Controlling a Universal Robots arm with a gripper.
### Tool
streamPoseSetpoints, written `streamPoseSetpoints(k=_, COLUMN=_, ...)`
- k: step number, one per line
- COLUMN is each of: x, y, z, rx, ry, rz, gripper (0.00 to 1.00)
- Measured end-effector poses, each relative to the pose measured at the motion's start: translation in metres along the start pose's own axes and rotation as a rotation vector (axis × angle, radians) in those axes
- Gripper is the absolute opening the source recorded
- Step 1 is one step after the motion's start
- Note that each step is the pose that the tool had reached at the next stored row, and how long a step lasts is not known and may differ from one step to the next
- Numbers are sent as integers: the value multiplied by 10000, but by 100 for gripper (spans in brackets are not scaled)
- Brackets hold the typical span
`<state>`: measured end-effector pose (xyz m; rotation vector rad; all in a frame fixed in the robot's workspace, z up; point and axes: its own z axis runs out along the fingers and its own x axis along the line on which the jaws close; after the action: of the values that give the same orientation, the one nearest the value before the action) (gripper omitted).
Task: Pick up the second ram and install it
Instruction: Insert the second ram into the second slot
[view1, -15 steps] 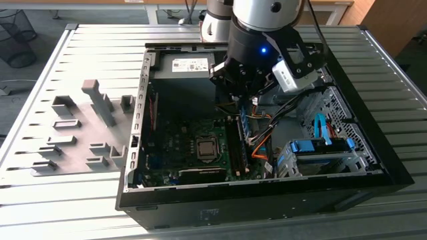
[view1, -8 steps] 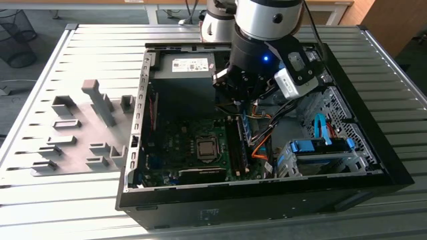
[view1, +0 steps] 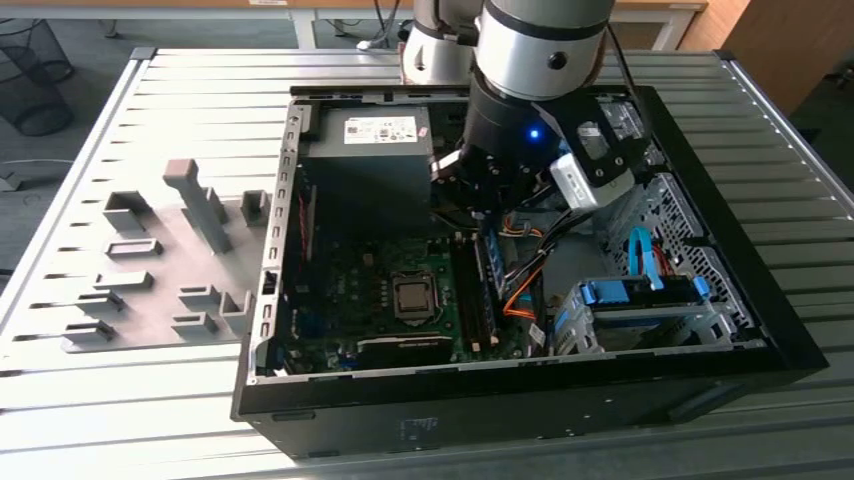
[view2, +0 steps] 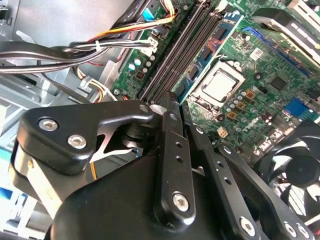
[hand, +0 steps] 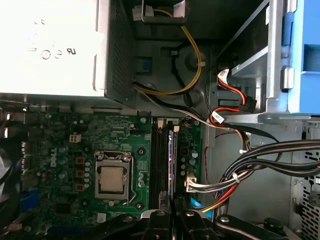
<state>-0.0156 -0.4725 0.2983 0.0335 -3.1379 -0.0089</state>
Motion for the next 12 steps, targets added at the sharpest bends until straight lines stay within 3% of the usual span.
streamPoseSetpoints(k=4, x=-5, y=0, z=58, rx=0, ry=0, rz=5, gripper=14)
streamPoseSetpoints(k=12, x=-5, y=0, z=62, rx=-1, ry=-1, rz=5, gripper=14)
